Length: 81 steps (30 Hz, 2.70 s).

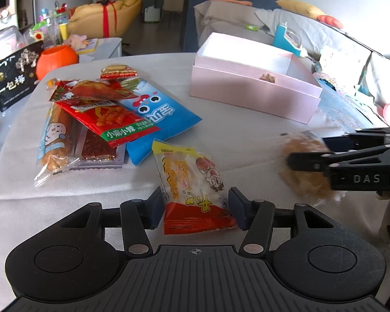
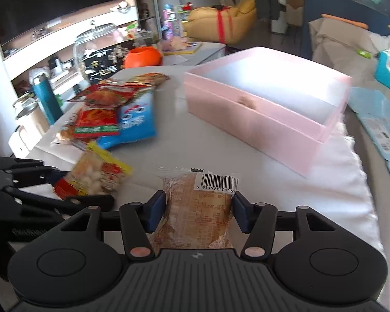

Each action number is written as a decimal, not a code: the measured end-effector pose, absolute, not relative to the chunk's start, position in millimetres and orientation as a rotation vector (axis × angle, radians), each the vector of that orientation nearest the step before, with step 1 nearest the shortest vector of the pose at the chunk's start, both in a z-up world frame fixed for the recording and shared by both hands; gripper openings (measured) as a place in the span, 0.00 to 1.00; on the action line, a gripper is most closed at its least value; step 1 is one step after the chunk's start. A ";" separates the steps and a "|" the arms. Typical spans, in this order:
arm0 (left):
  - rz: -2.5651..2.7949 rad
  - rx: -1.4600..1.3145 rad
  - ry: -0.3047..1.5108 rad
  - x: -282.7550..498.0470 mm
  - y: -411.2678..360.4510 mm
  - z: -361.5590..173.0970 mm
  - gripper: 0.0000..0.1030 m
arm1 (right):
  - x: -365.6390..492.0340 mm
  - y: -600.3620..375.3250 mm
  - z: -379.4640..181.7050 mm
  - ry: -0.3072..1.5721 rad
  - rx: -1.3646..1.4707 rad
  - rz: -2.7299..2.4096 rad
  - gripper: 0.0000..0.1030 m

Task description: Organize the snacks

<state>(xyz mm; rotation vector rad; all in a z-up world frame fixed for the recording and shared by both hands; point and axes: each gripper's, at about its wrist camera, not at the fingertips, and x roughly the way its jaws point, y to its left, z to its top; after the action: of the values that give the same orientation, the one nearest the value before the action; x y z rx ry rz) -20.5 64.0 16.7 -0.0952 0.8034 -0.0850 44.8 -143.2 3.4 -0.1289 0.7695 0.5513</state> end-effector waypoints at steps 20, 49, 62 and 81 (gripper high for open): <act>-0.115 -0.142 0.830 4.3 62.1 33.5 0.37 | 34.6 -172.6 -12.1 0.774 -0.129 0.469 0.69; -0.212 -0.116 0.746 15.8 34.0 32.6 0.21 | 17.0 -174.8 -8.8 0.716 -0.162 0.474 0.51; -0.386 -0.272 0.565 143.4 49.1 137.8 0.24 | 88.7 -167.4 88.0 0.474 -0.109 0.440 0.52; -0.230 -0.257 0.728 166.5 80.7 51.5 0.32 | 87.6 -111.5 25.4 0.601 -0.294 0.515 0.75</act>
<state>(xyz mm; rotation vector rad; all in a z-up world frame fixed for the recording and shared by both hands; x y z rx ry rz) 166.5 80.7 51.5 -0.2570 0.7279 -0.2297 87.6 -111.5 25.4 -0.2941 0.6006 0.5147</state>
